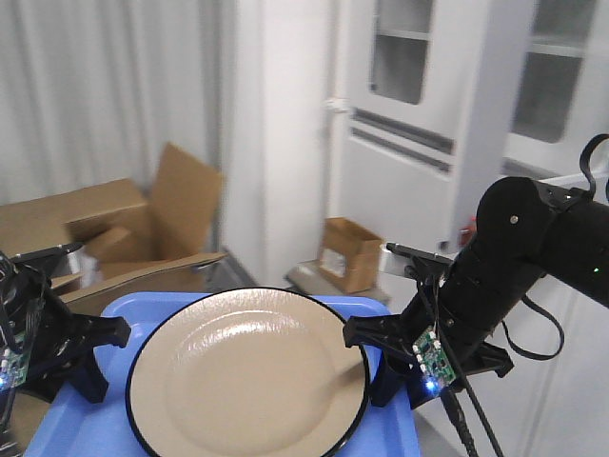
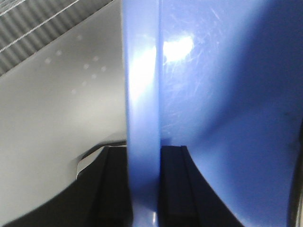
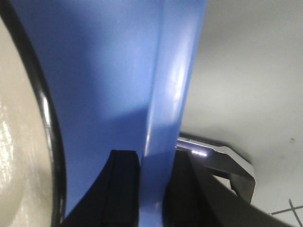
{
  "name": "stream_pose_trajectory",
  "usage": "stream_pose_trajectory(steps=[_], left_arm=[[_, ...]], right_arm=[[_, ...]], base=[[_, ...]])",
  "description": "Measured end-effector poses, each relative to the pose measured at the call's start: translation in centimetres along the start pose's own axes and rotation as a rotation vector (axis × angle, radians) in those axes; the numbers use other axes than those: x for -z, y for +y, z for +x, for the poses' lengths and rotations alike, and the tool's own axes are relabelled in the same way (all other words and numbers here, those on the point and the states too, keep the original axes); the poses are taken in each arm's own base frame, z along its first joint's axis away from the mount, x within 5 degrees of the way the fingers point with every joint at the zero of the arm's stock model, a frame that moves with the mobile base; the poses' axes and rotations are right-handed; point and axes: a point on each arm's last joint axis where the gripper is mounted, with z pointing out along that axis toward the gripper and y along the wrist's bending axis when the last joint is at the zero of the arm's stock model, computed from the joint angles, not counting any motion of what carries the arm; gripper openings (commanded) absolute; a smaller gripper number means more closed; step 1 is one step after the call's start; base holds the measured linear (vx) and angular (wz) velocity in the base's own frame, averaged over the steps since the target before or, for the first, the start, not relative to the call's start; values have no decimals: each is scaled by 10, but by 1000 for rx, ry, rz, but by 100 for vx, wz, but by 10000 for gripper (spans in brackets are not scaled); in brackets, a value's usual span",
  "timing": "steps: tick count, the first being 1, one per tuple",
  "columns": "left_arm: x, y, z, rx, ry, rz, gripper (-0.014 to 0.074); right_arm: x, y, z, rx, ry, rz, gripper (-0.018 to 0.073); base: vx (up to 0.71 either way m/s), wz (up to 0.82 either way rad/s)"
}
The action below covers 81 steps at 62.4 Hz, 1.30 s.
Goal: Place disk in tray to left cabinet
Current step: 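Hold the tray with both grippers while driving to the open cabinet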
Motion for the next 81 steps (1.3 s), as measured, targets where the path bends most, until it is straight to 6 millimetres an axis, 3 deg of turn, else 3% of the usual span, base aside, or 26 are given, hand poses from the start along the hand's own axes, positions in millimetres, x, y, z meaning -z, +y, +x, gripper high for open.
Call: stream_pose_trajectory(steps=[48, 81], left_arm=[[0, 0, -1, 1, -7, 2, 0], [0, 0, -1, 1, -7, 3, 0]], right_arm=[[0, 0, 0, 1, -1, 4, -1], [0, 0, 0, 1, -1, 4, -1]], base=[[23, -77], [20, -46]])
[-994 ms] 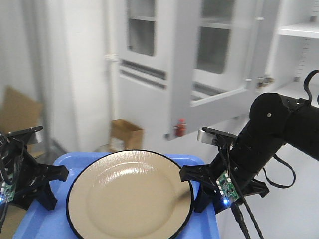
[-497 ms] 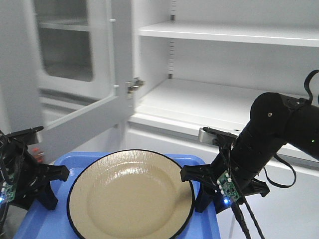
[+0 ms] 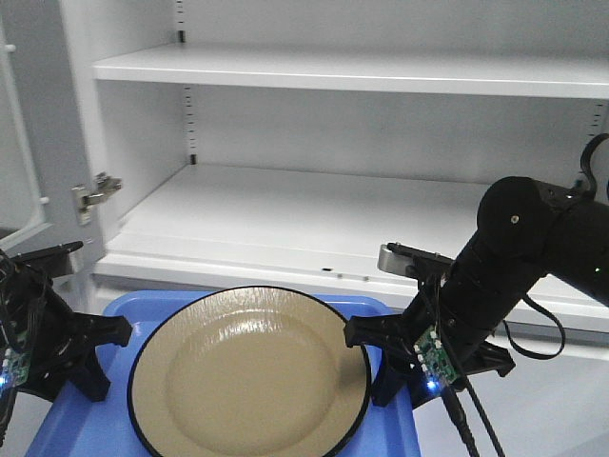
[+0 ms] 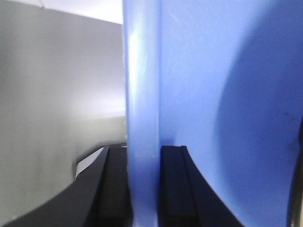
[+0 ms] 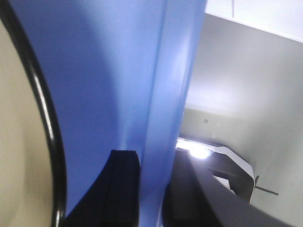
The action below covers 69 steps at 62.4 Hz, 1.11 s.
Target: Place disk in tray to left cabinet
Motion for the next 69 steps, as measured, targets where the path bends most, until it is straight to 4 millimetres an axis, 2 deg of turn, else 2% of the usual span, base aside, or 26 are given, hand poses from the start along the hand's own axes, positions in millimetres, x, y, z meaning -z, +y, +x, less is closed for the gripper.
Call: stream_pose_trajectory(steps=[37, 69], left_arm=[[0, 0, 0, 0, 0, -1, 0], [0, 0, 0, 0, 0, -1, 0]], right_arm=[[0, 0, 0, 0, 0, 0, -1], [0, 0, 0, 0, 0, 0, -1]], base=[[18, -24], [16, -5]])
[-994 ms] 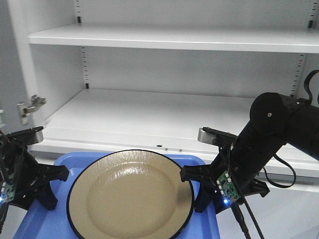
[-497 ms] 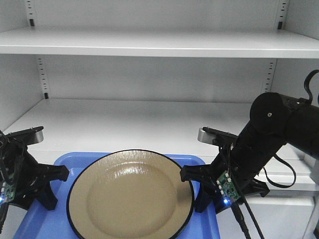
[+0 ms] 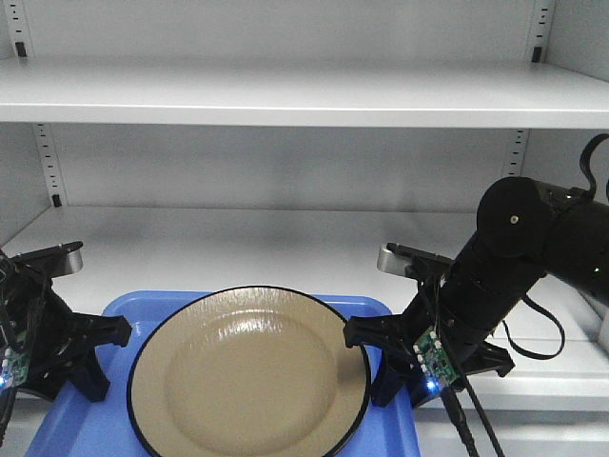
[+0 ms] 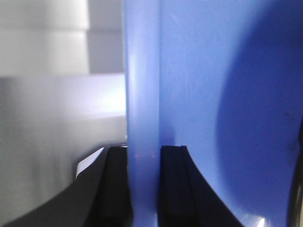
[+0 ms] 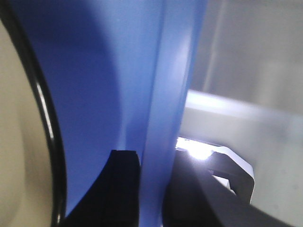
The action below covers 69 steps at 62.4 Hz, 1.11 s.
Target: Place disk in tray to left cabinet
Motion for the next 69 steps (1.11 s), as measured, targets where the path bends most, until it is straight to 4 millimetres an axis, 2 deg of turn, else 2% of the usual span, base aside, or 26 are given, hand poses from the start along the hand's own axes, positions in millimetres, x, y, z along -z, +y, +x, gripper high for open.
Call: stream_pose_trajectory(steps=[69], left_arm=[[0, 0, 0, 0, 0, 0, 0]], right_arm=[[0, 0, 0, 0, 0, 0, -1]], base=[[8, 2]])
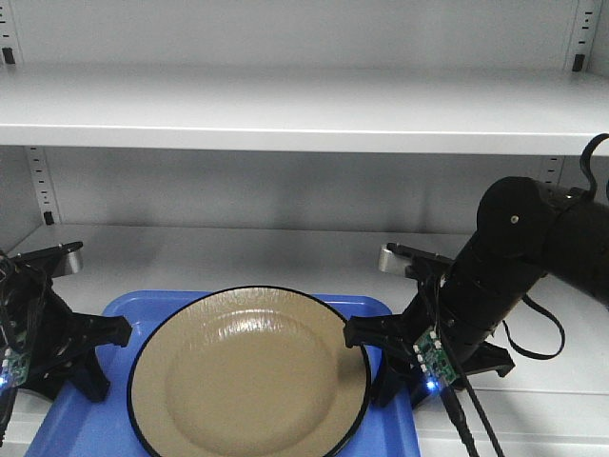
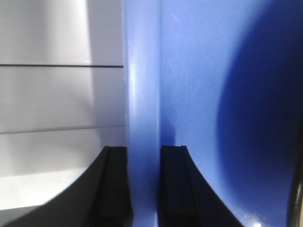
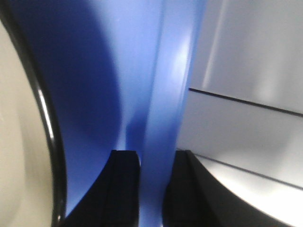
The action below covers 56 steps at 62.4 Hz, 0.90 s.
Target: Place disk in tray to left cabinet
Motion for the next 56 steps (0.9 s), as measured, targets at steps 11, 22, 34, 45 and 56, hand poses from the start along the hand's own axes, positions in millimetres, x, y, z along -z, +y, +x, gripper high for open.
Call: stream_pose_trajectory(steps=[11, 22, 34, 45, 56], left_arm=[[0, 0, 0, 0, 0, 0, 0], [0, 0, 0, 0, 0, 0, 0], [0, 0, -1, 0, -15, 0, 0], [0, 0, -8, -2, -88, 1, 0], [-1, 0, -11, 11, -110, 2, 0]], right_arm=[[0, 0, 0, 0, 0, 0, -1], [0, 0, 0, 0, 0, 0, -1], [0, 0, 0, 3, -4, 3, -1], [0, -1, -5, 7, -53, 7, -1], [0, -1, -8, 12, -85, 8, -1]], base=[[0, 0], [0, 0], [0, 0], [0, 0], [0, 0]])
